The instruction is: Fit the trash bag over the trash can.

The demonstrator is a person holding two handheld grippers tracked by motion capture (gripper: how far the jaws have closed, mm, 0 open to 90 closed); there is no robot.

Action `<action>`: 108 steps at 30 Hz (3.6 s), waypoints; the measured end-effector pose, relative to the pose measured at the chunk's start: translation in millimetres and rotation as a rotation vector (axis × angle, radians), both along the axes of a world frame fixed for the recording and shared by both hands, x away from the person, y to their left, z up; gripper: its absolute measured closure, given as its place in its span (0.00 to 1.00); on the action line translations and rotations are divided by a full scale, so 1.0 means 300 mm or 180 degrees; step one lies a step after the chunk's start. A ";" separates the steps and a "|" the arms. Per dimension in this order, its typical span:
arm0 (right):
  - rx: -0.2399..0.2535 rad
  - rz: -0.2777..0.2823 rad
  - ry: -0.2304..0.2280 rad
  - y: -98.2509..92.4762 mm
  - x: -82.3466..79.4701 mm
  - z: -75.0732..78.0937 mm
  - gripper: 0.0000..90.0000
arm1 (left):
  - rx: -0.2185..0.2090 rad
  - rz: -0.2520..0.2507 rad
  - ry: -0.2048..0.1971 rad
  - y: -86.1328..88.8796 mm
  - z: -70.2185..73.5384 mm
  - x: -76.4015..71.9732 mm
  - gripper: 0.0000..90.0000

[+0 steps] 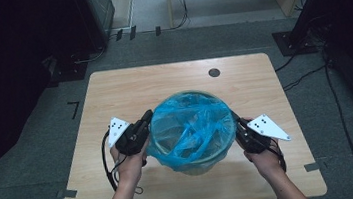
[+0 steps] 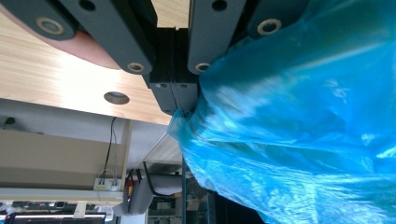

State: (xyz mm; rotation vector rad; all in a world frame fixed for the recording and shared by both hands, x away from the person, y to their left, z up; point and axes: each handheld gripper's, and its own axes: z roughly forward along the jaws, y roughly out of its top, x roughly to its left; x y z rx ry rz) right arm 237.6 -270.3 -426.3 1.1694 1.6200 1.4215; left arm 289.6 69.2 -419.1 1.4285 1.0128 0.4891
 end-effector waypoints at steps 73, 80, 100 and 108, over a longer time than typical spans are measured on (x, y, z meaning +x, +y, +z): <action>0.0118 -0.0129 -0.0252 -0.070 -0.053 0.030 1.00 | 0.1161 -0.1567 -0.1289 -0.124 0.156 -0.353 0.78; 0.0160 -0.0068 -0.0281 -0.074 -0.051 0.029 0.93 | 0.0425 -0.1105 -0.1148 -0.035 0.203 -0.297 0.91; 0.0138 0.0038 -0.0298 -0.077 -0.055 0.036 0.94 | -0.0130 -0.0295 -0.0767 0.017 0.148 -0.089 0.94; 0.0157 0.0004 -0.0282 -0.077 -0.055 0.036 0.95 | -0.0067 -0.0597 -0.1120 0.041 0.139 -0.162 0.51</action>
